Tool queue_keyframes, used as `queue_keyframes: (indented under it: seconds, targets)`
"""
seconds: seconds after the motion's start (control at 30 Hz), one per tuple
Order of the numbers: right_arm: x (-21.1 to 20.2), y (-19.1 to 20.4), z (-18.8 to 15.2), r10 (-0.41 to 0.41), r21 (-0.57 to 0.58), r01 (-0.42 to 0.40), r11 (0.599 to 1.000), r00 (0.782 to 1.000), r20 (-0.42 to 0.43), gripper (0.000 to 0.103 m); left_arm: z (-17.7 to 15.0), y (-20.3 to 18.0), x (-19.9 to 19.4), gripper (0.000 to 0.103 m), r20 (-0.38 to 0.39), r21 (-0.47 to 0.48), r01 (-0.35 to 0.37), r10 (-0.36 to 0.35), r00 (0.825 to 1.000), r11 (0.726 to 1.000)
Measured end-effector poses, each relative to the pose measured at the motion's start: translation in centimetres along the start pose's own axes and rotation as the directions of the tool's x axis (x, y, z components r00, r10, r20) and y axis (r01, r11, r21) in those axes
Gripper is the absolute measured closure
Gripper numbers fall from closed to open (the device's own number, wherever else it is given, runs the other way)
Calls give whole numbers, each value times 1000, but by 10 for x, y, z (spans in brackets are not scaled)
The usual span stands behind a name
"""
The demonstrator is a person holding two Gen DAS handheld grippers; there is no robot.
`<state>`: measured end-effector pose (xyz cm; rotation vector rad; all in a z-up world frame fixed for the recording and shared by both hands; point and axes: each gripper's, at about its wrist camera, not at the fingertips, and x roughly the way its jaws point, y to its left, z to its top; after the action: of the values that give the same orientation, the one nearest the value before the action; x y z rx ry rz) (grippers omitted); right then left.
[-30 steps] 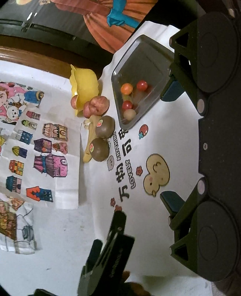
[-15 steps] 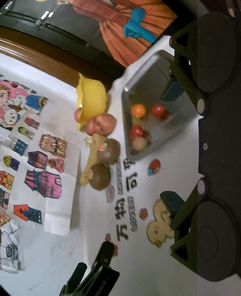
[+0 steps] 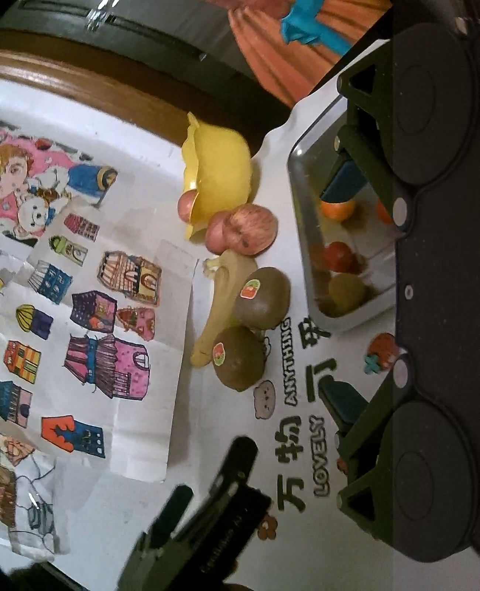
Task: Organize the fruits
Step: 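Move both tools toward the two kiwis beside the bananas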
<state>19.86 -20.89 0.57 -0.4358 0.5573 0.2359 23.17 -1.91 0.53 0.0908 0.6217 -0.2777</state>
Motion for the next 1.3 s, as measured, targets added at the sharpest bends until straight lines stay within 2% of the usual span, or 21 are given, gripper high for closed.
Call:
queue_keyframes:
  seconds: [0.2,0.37,0.53,0.8,1.07,1.3]
  targets:
    - [42,-16,9,71,60,-70,996,997,-18,1,20,2,28,0,27,-29,32,-32,999,999]
    - [70,-26,17,75,69,-73,995,997,-27,1,30,4,48,0,38,-40,75,-74,997,996]
    - [89,-32,19,110,36,-109,993,994,-29,7,32,3,64,0,19,4,82,-82,996,997]
    - [105,-33,27,160,16,-160,987,987,-15,11,32,5,79,1,-26,-22,131,-132,991,991]
    - [119,-37,28,184,55,-182,982,982,-33,21,34,5,94,14,-66,-55,163,-166,984,985]
    - [126,-39,30,199,83,-195,977,979,-44,25,35,6,101,23,-78,-87,196,-203,976,977]
